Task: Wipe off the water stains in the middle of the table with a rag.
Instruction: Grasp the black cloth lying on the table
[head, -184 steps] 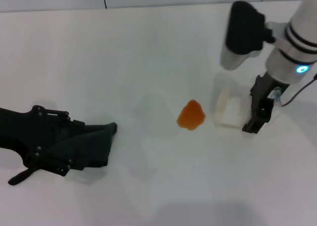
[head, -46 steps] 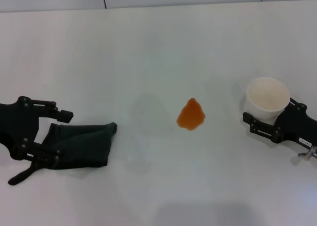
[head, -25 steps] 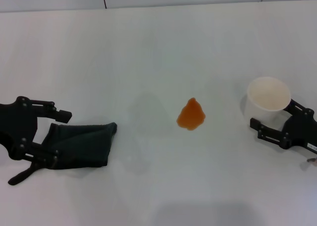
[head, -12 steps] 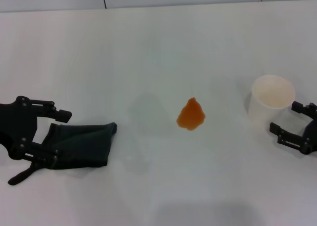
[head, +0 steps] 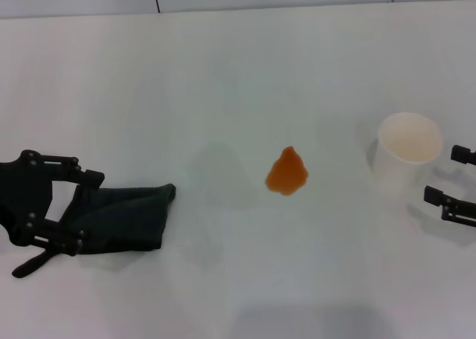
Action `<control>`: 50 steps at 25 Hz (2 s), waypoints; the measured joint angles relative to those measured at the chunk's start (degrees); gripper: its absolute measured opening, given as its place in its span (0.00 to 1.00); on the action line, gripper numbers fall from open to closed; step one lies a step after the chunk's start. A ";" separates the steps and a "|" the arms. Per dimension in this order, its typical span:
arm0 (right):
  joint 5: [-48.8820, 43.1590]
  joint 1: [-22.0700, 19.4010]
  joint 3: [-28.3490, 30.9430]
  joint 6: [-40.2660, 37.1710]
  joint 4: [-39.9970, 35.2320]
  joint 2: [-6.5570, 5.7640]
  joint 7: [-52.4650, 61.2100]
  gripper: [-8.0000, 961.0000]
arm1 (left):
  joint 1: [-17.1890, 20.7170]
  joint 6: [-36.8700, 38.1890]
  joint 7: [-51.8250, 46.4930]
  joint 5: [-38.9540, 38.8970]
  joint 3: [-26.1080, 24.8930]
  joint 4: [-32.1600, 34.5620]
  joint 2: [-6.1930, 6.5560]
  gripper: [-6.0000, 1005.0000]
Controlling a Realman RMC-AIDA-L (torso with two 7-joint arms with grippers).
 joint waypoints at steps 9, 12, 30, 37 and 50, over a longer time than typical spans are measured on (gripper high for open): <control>-4.02 -0.33 0.02 -7.00 -13.92 0.07 9.90 0.90 | 0.35 0.00 0.21 -0.23 0.00 0.00 -0.15 0.74; -4.77 0.65 -0.18 -9.40 -17.35 0.04 12.96 0.90 | 0.37 0.00 0.22 -0.28 0.00 0.00 -0.23 0.74; -21.82 17.09 -6.34 -13.57 -28.77 0.24 33.90 0.90 | 0.90 -0.33 0.31 0.02 -3.20 0.00 -0.17 0.73; -26.45 22.17 -8.42 -14.46 -28.65 0.26 37.35 0.89 | 0.78 -0.44 -3.05 4.04 -4.05 3.99 0.31 0.73; -27.66 24.16 -10.32 -13.50 -28.83 0.44 37.71 0.90 | -0.98 -0.87 -7.60 17.36 -3.49 14.60 -1.44 0.73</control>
